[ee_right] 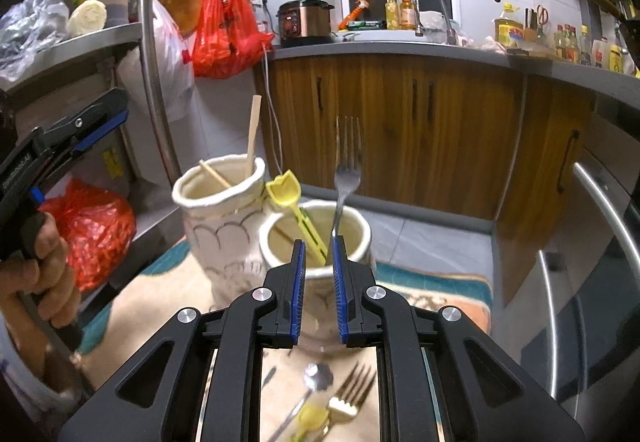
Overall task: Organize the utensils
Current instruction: 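Return both open tools toward the chopsticks and gold fork on the table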
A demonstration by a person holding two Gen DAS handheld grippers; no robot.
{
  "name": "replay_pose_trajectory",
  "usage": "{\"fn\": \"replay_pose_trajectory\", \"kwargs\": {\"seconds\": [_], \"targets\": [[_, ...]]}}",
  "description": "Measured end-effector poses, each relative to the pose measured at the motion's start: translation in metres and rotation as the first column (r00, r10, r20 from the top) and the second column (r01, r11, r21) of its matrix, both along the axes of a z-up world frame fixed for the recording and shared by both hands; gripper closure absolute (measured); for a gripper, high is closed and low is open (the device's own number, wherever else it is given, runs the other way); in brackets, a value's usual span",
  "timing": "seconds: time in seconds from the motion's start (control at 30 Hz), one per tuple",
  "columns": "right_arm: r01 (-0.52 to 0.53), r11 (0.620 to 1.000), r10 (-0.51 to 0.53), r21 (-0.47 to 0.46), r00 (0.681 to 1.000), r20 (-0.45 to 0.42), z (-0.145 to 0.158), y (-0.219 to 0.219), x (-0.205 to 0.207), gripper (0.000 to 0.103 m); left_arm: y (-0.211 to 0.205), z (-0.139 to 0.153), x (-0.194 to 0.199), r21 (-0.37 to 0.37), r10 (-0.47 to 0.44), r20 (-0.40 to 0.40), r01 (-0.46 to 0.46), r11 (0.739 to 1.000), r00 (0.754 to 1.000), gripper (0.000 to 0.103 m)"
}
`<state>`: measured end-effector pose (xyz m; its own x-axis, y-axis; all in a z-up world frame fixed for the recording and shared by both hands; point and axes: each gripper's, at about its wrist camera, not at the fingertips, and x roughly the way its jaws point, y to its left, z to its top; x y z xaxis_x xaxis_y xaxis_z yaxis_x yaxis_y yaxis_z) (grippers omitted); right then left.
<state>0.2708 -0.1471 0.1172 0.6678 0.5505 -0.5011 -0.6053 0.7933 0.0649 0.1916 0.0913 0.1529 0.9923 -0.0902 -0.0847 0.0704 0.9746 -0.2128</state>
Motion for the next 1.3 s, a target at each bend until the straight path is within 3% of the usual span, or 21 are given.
{"fn": "replay_pose_trajectory", "kwargs": {"seconds": [0.17,0.33,0.47,0.77,1.07,1.3], "targets": [[-0.002,1.000,0.002,0.000,0.998,-0.059,-0.016,-0.016,-0.015,0.084,0.028,-0.019,-0.026,-0.044,0.003,-0.083,-0.006,0.999,0.997,0.062],[0.006,0.999,-0.010,-0.033,0.993,-0.114,-0.040,-0.027,-0.025,0.084,0.046,-0.049,-0.044,-0.020,0.033,-0.206,-0.038,0.999,0.978,0.062],[0.011,0.999,-0.016,-0.039,0.988,-0.153,-0.054,-0.034,-0.031,0.084,0.042,-0.067,-0.049,0.017,0.009,-0.279,-0.004,1.000,0.960,0.062],[0.028,0.998,-0.042,-0.056,0.967,-0.250,-0.080,-0.047,-0.035,0.084,0.002,-0.108,-0.038,0.099,-0.118,-0.476,0.187,0.977,0.872,0.070],[-0.002,0.998,-0.018,-0.065,0.953,-0.301,-0.092,-0.048,-0.037,0.084,-0.016,-0.131,-0.023,0.120,-0.136,-0.592,0.254,0.960,0.795,0.072],[-0.048,0.997,0.021,-0.068,0.936,-0.352,-0.103,-0.038,-0.039,0.084,-0.033,-0.144,-0.021,0.164,-0.147,-0.643,0.323,0.932,0.751,0.072]]}}
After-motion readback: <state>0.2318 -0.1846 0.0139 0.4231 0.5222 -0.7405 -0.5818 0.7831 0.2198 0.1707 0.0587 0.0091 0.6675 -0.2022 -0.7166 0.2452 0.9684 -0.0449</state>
